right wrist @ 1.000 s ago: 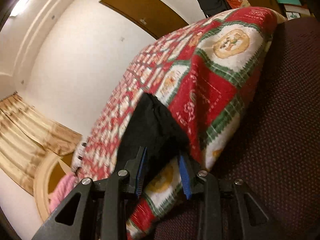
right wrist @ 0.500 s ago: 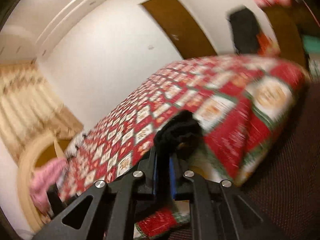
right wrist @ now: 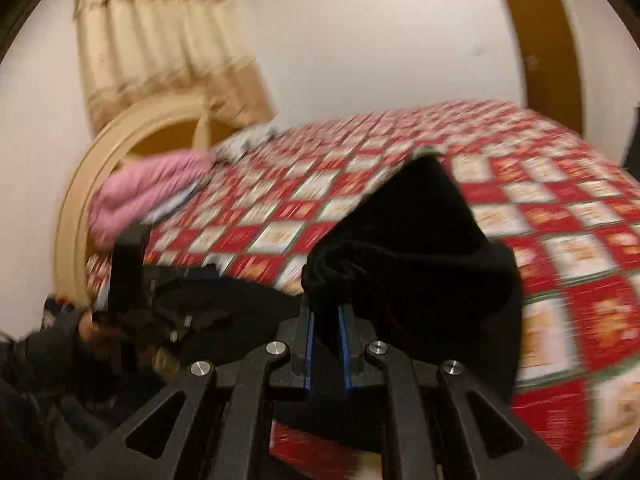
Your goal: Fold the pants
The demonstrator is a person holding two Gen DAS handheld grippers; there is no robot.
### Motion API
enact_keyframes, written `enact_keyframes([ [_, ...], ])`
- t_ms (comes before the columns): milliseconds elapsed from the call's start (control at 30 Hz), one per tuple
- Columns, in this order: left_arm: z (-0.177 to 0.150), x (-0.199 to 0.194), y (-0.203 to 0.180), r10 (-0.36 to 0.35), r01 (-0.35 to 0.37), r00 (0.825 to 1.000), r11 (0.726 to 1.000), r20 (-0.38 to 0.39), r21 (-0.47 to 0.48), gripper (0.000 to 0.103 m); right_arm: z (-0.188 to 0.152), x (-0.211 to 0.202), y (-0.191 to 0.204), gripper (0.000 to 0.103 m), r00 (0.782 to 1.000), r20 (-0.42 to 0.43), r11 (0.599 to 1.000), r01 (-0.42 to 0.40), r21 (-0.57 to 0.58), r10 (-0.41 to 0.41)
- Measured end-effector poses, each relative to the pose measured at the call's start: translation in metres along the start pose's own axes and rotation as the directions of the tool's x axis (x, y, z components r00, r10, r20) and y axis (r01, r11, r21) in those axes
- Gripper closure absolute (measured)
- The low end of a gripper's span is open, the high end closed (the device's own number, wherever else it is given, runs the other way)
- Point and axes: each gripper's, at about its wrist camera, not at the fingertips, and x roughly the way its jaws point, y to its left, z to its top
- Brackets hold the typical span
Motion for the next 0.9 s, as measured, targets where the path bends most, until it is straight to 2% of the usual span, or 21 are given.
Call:
enact_keyframes([
  [133, -0.01, -0.002, 0.012, -0.009, 0.009, 1.0, 0.999, -0.006, -0.046, 0.004, -0.026, 0.061, 0.017, 0.093, 0.987, -0.153, 0.998, -0.053, -0.025, 0.049],
  [233, -0.013, 0.001, 0.012, -0.042, 0.041, 0.999, 0.997, -0.011, -0.066, 0.004, -0.043, 0.089, 0.022, 0.093, 0.973, -0.23, 0.998, -0.044, -0.05, 0.032],
  [400, -0.009, 0.006, 0.004, -0.121, 0.121, 0.993, 0.987, -0.001, -0.106, 0.004, -0.046, 0.092, 0.028, 0.093, 0.972, -0.233, 0.995, -0.047, -0.089, 0.025],
  [467, -0.006, 0.009, -0.002, -0.157, 0.157, 0.988, 0.981, 0.01, -0.116, 0.004, -0.048, 0.09, 0.036, 0.093, 0.97, -0.238, 0.989, -0.074, -0.124, 0.043],
  [633, -0.007, 0.008, -0.017, -0.205, 0.209, 0.978, 0.971, 0.041, -0.116, 0.004, -0.068, 0.104, 0.055, 0.093, 0.944, -0.331, 0.967, -0.083, -0.241, -0.001],
  [733, -0.01, 0.013, -0.023, -0.191, 0.192, 0.981, 0.976, 0.016, -0.106, 0.004, -0.07, 0.107, 0.061, 0.093, 0.939, -0.342, 0.954, -0.061, -0.293, -0.045],
  [900, -0.006, 0.014, -0.028, -0.171, 0.171, 0.985, 0.98, 0.004, -0.102, 0.004, -0.068, 0.1, 0.052, 0.093, 0.941, -0.337, 0.963, -0.084, -0.256, -0.007],
])
